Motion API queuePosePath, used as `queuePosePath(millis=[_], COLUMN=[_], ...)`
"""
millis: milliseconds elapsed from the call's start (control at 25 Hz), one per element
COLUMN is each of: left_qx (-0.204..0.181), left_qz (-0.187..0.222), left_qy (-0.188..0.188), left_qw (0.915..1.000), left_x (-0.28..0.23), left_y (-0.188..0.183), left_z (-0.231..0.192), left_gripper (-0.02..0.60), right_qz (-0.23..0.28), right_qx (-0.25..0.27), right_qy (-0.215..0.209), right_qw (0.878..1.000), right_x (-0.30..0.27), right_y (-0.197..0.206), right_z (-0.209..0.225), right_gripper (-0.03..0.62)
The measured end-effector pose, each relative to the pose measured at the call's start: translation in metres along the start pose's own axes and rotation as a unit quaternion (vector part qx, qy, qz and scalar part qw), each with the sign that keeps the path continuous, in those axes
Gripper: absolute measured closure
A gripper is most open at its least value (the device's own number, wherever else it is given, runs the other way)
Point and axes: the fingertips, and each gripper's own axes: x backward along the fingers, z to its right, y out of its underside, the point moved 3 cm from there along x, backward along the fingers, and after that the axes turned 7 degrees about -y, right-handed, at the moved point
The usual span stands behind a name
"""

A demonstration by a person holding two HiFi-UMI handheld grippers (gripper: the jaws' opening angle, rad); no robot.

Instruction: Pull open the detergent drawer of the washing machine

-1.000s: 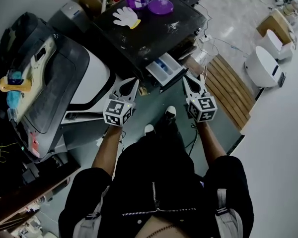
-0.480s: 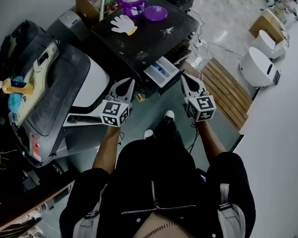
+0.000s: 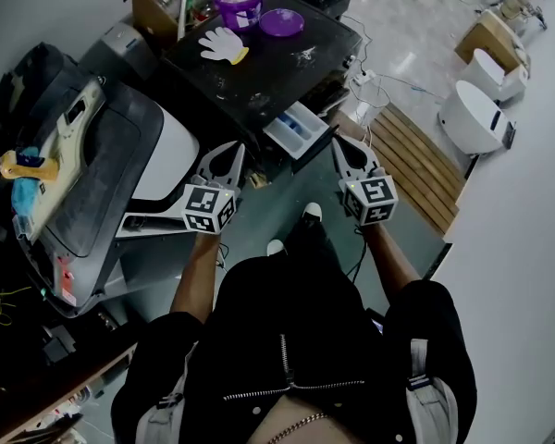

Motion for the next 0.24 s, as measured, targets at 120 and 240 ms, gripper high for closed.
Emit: queuePosePath(millis=[120,240], left_qx=[0.002,0.005], left_qz=[0.0,-0.001], left_qy=[-0.001,-0.002], left_qw=[1.0,1.0], left_x=[0.0016,0.0034], left_y=[0.0008,0.0018], left_z=[-0.0015,-0.0033], left_gripper=[0.563,0.563], right_qz=[-0.003,-0.006], right_qx=[-0.005,-0.008], right_qy=[0.003,0.006], right_qw=[1.0,1.0], right_x=[0.0004,0.0021], right_y=[0.003,0.0056], right_z=[-0.0008,-0.001], right_gripper=[0.59,0.59])
